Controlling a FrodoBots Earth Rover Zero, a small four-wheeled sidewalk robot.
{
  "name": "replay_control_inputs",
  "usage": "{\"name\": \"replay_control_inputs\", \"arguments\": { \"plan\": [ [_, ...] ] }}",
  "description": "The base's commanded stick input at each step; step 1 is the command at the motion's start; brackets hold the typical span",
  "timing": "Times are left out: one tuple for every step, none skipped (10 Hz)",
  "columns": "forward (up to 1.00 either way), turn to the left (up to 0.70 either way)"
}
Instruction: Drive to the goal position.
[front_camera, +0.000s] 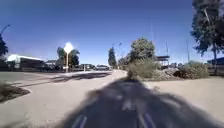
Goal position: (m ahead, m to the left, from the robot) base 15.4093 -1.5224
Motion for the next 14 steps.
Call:
{"name": "replay_control_inputs", "arguments": {
  "plan": [
    [1.0,-0.25],
    [1.0,-0.4],
    [1.0,-0.4],
    [1.0,0.0],
    [1.0,0.0],
    [1.0,0.0],
    [1.0,0.0],
    [1.0,0.0],
    [1.0,0.0],
    [1.0,0.0],
    [1.0,0.0],
    [1.0,0.0],
    [1.0,0.0],
    [1.0,0.0]
  ]
}}
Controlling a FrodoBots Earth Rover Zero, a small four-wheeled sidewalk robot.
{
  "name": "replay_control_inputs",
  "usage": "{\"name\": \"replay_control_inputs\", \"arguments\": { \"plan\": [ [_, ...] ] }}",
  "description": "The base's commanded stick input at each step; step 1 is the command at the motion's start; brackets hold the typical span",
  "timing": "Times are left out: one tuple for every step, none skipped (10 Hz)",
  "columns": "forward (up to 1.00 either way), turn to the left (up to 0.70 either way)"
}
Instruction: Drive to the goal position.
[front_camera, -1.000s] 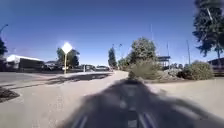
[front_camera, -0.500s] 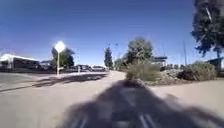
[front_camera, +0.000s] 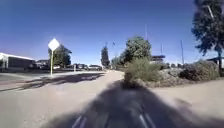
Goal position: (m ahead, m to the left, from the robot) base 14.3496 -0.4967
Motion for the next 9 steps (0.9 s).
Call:
{"name": "replay_control_inputs", "arguments": {
  "plan": [
    [1.0,0.0],
    [1.0,0.0],
    [1.0,0.0],
    [1.0,0.0],
    [1.0,0.0],
    [1.0,0.0],
    [1.0,0.0],
    [1.0,0.0],
    [1.0,0.0]
  ]
}}
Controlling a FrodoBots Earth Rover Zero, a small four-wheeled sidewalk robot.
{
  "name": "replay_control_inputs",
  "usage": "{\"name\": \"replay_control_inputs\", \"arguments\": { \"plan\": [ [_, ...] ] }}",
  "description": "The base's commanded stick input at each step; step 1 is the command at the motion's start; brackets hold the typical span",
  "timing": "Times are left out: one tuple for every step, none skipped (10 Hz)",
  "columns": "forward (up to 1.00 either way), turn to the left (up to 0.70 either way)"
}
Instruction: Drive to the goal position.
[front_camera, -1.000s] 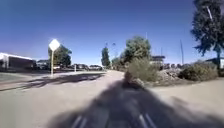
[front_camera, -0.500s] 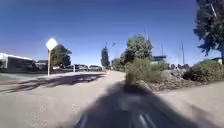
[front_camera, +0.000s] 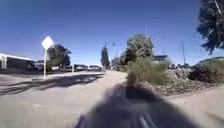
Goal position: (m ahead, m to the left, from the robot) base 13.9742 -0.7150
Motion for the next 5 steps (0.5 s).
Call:
{"name": "replay_control_inputs", "arguments": {
  "plan": [
    [1.0,0.0],
    [1.0,0.0],
    [1.0,0.0],
    [1.0,0.0],
    [1.0,0.0]
  ]
}}
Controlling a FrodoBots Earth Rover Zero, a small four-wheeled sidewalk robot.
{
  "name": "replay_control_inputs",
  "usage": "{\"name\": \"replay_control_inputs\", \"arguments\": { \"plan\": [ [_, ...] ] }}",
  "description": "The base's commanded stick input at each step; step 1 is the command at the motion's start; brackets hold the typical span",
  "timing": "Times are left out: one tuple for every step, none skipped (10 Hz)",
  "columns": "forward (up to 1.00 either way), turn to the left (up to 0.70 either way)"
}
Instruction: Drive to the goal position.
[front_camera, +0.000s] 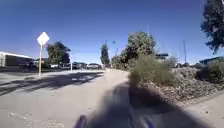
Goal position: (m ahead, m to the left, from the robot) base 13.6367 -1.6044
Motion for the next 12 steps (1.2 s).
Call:
{"name": "replay_control_inputs", "arguments": {
  "plan": [
    [1.0,0.0],
    [1.0,0.0],
    [1.0,0.0],
    [1.0,0.0],
    [1.0,0.0],
    [1.0,0.0],
    [1.0,0.0],
    [1.0,0.0],
    [1.0,0.0],
    [1.0,0.0],
    [1.0,0.0],
    [1.0,0.0]
  ]
}}
